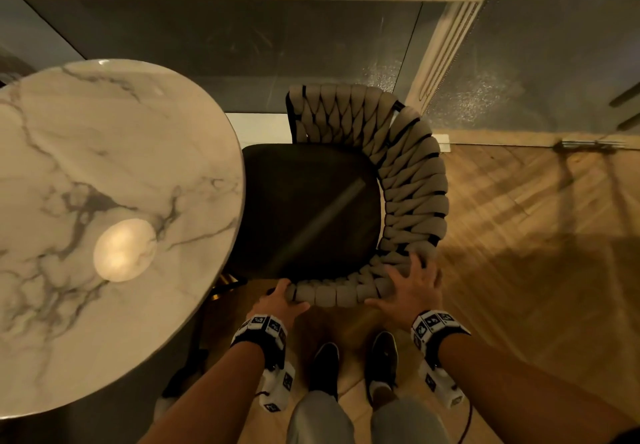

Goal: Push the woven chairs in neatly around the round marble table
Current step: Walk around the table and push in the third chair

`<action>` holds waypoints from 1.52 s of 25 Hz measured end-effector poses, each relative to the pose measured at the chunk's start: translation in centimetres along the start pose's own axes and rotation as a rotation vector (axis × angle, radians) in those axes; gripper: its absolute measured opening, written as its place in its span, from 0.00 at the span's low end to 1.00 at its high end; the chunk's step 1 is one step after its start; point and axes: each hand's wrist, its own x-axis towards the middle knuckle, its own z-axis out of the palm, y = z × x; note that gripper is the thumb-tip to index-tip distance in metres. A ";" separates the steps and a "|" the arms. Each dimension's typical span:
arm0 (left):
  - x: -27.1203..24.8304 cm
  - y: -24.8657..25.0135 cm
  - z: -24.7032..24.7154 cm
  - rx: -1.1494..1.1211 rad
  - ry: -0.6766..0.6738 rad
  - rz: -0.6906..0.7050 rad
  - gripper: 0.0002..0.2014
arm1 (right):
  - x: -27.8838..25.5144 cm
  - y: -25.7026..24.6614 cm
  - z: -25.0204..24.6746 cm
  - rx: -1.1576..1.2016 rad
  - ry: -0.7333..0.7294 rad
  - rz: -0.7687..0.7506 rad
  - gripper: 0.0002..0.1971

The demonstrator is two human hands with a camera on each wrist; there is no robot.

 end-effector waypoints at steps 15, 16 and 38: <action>1.4 -1.6 -2.2 0.067 0.000 0.034 0.45 | 3.5 -0.1 -0.1 -0.071 -0.203 0.009 0.54; 1.2 -1.6 -1.9 0.051 0.014 0.016 0.44 | 3.1 -0.1 -0.2 -0.066 -0.165 0.008 0.55; 3.0 2.0 0.4 -1.535 0.042 -0.408 0.11 | 6.7 0.4 -0.5 1.399 0.019 0.455 0.26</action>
